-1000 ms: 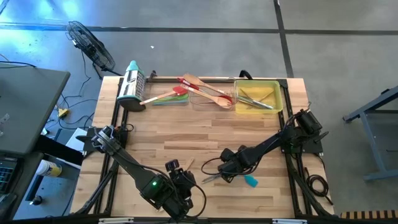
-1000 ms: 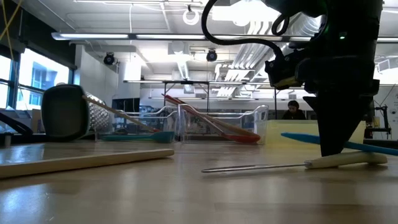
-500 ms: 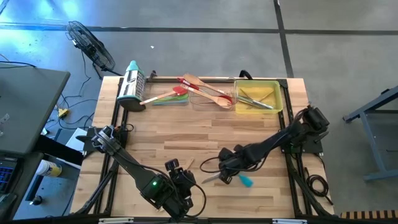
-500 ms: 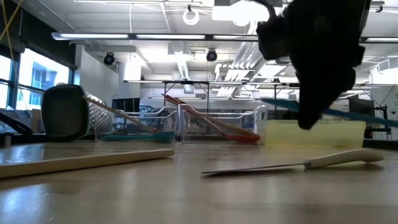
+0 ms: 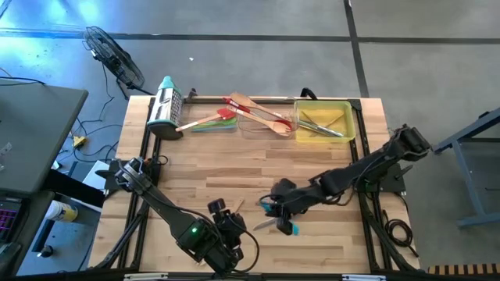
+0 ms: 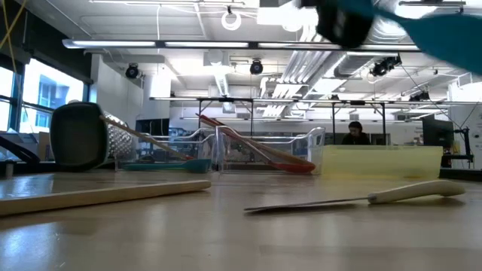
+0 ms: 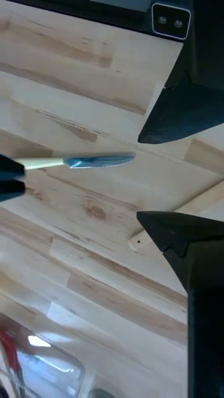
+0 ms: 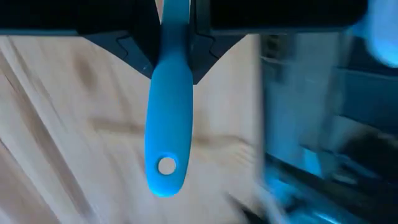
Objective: Pick & Place Kitchen Items
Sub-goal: Put the blue spatula into the left transparent bin
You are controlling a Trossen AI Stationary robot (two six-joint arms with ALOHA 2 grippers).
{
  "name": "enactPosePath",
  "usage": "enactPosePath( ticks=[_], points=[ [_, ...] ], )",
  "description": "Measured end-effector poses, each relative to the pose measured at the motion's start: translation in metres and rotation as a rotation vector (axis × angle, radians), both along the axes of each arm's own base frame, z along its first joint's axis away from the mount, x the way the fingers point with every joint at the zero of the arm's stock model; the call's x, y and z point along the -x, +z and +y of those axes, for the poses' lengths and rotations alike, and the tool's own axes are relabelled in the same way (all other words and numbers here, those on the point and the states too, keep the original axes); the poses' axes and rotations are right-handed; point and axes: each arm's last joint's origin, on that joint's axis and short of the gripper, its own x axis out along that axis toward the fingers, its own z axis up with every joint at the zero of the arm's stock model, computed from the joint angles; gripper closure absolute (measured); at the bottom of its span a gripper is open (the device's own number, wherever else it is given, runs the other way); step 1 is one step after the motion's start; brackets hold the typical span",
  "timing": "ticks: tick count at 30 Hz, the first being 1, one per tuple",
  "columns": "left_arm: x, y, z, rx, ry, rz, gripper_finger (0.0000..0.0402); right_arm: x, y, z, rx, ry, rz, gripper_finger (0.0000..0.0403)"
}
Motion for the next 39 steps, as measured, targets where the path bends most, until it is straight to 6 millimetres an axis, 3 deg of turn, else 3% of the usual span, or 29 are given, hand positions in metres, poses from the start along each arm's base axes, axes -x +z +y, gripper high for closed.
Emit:
enactPosePath(
  ticks=[4,7,23,32,39],
  points=[
    [-0.001,0.001,0.000,-0.035,-0.016,-0.018,0.0222,-0.002,0.030,0.005,-0.006,0.097,-0.259,0.0363],
    [-0.002,0.002,0.000,-0.076,-0.018,-0.047,0.0222,-0.001,0.043,0.005,0.004,0.115,-0.355,0.0363],
    [-0.013,0.014,0.003,-0.223,-0.111,-0.143,0.0222,-0.002,0.047,0.003,0.066,0.131,-0.403,0.0363],
    [-0.031,0.021,0.011,-0.226,-0.222,-0.166,0.0222,-0.001,0.058,-0.004,0.199,-0.003,-0.495,0.0363],
    [-0.044,0.023,0.022,-0.204,-0.277,-0.158,0.0222,0.003,0.067,-0.008,0.218,-0.009,-0.538,0.0363]
  ],
)
